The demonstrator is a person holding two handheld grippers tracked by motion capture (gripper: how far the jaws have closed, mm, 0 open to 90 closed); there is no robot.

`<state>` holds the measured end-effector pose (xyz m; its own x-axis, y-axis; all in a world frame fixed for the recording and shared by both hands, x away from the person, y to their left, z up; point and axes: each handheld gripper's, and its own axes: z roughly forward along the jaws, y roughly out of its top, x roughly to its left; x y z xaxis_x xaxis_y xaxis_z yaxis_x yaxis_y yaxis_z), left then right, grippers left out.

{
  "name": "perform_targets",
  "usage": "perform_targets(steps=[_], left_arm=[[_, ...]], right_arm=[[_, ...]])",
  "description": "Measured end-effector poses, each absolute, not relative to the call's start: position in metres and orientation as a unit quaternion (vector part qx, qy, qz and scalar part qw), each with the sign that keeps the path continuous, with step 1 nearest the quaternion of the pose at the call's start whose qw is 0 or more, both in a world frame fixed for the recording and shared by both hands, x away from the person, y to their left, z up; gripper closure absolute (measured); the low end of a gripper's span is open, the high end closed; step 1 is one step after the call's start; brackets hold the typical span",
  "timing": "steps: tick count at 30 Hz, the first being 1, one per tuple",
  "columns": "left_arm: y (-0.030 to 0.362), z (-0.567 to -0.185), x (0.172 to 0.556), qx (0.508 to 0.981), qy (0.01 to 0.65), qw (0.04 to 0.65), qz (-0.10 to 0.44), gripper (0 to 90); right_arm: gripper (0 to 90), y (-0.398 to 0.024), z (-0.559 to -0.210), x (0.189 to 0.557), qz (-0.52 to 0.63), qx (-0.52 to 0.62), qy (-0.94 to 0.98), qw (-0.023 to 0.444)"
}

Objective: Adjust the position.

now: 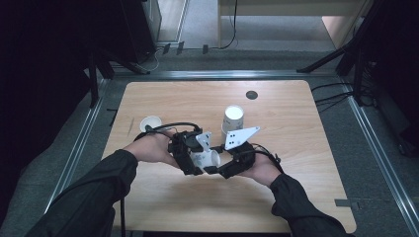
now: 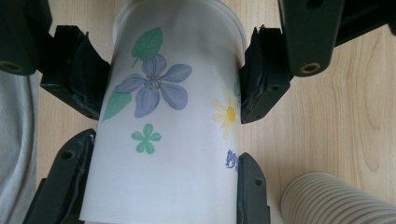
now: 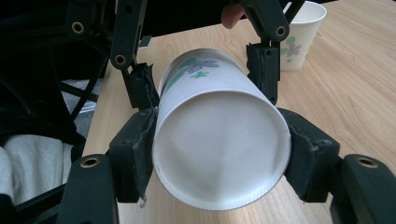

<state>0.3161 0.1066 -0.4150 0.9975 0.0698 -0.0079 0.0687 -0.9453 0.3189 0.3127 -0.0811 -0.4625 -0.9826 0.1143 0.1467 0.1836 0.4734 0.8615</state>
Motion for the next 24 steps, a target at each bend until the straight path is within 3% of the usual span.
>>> perform_targets(steps=[9, 17, 24], left_arm=[[0.11, -0.414, 0.318, 0.983, 0.046, 0.178, -0.011, 26.4], [0.119, -0.414, 0.319, 0.972, 0.066, 0.224, 0.0, 13.2], [0.135, -0.415, 0.32, 0.955, 0.1, 0.279, -0.005, 12.9]], right_arm=[[34.5, -0.083, -0.461, 0.313, -0.508, -0.087, -0.856, 0.038], [34.5, -0.089, -0.458, 0.314, -0.51, -0.088, -0.855, 0.034], [34.5, -0.101, -0.455, 0.315, -0.515, -0.094, -0.851, 0.034]])
